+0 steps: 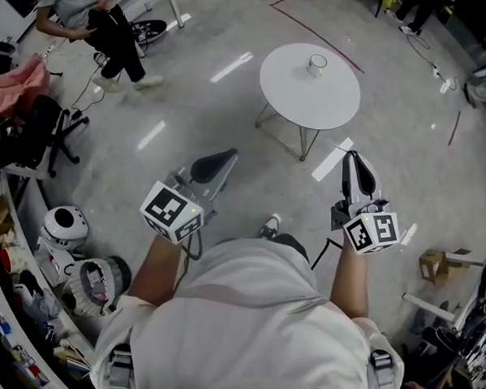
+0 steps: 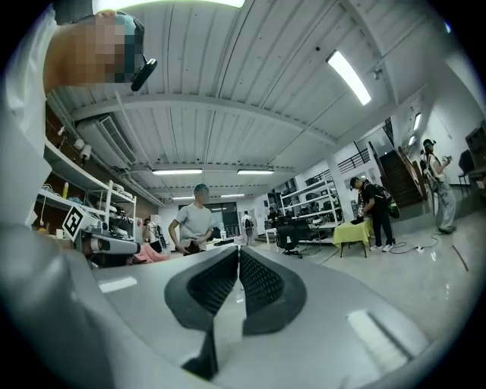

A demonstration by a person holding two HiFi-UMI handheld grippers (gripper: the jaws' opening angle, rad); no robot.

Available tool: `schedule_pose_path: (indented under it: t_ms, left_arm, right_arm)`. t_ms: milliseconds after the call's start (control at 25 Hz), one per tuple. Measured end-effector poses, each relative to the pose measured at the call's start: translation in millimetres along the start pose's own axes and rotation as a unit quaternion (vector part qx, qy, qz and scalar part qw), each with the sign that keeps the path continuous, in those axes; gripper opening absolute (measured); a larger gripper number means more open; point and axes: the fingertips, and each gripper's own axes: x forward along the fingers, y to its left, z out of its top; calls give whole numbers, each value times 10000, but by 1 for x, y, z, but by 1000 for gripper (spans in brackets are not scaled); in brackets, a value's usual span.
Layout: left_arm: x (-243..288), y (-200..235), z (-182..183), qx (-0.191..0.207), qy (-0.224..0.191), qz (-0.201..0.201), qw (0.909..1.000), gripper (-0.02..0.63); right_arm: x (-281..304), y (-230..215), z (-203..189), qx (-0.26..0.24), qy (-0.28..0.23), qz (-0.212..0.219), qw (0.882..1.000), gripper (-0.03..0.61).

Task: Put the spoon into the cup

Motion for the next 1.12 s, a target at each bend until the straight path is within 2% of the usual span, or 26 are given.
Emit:
schedule_pose_path:
  t_ms: [200, 480, 760, 1120]
  left_arm:
    - [80, 16, 1, -5, 199, 150, 9997, 2]
    - [163, 37, 14, -22, 100, 2, 9999, 2]
    - [207, 118, 15, -81, 63, -301, 9995, 2]
    - [244, 269, 49, -46, 21, -939, 9956, 2]
  right_arm:
    - [26, -80, 5, 129, 19, -78, 9999, 14]
    - [73, -160, 16, 106, 20, -128, 9999, 14]
    - [156, -175, -2, 66, 235, -301, 9992, 14]
    - [296, -163, 30, -250, 125, -788, 9965, 14]
